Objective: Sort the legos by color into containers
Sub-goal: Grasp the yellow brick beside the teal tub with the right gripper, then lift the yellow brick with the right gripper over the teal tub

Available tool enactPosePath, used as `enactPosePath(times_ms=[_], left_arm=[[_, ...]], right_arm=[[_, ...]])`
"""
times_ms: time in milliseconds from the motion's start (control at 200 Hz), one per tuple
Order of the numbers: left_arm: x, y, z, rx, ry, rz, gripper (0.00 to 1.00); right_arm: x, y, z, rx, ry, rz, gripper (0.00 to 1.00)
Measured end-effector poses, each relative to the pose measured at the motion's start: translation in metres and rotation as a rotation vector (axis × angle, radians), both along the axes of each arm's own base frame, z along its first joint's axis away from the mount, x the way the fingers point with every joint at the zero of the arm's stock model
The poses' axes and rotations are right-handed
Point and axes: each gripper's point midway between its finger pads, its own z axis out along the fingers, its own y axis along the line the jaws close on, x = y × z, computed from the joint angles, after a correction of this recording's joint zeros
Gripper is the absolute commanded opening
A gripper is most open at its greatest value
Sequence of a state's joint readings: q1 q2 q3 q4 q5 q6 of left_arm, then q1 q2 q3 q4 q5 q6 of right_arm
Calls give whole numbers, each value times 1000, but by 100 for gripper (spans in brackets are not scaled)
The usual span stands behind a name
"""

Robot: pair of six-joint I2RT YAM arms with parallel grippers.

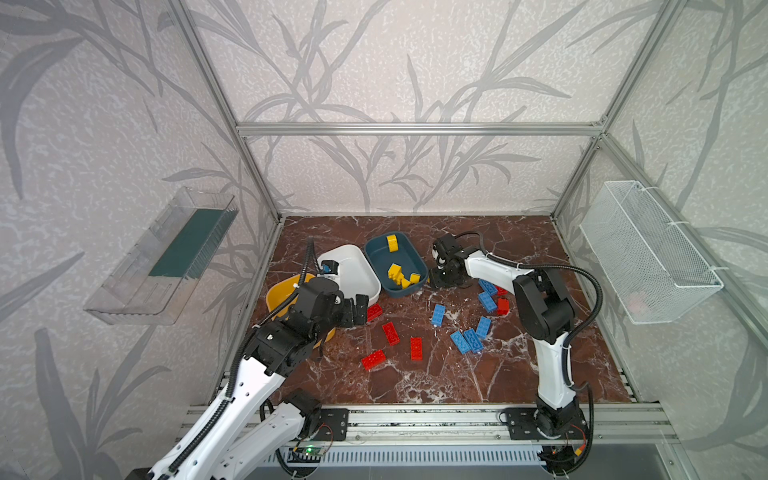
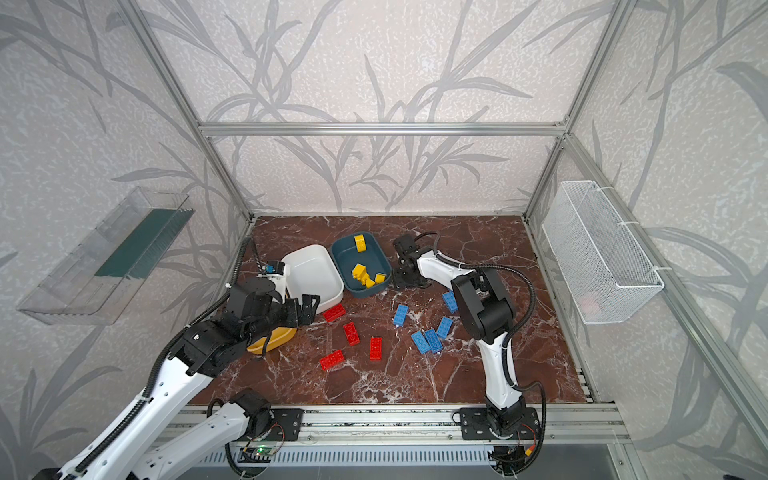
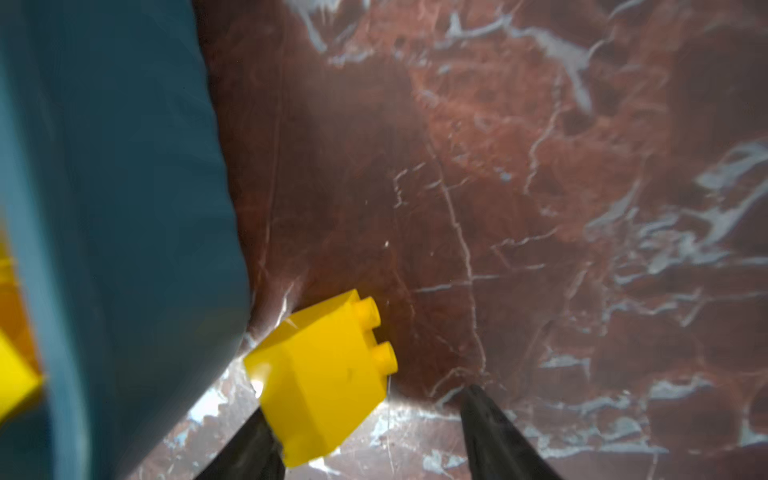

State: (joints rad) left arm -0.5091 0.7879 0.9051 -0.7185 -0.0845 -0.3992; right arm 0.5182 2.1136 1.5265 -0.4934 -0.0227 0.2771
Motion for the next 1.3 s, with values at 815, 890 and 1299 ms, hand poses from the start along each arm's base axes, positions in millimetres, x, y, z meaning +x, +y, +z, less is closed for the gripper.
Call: enactPosePath(times_ms=[815, 890, 1299], left_arm=[[1, -1, -6, 10, 18, 0, 99], [1, -1, -6, 10, 18, 0, 99], [-1, 1, 1, -3, -6, 1, 99]], right_arm=[[23, 8, -5, 0, -57, 21, 32], [24, 8, -5, 3, -65, 16, 30], [7, -6, 25, -1, -85, -4, 28]])
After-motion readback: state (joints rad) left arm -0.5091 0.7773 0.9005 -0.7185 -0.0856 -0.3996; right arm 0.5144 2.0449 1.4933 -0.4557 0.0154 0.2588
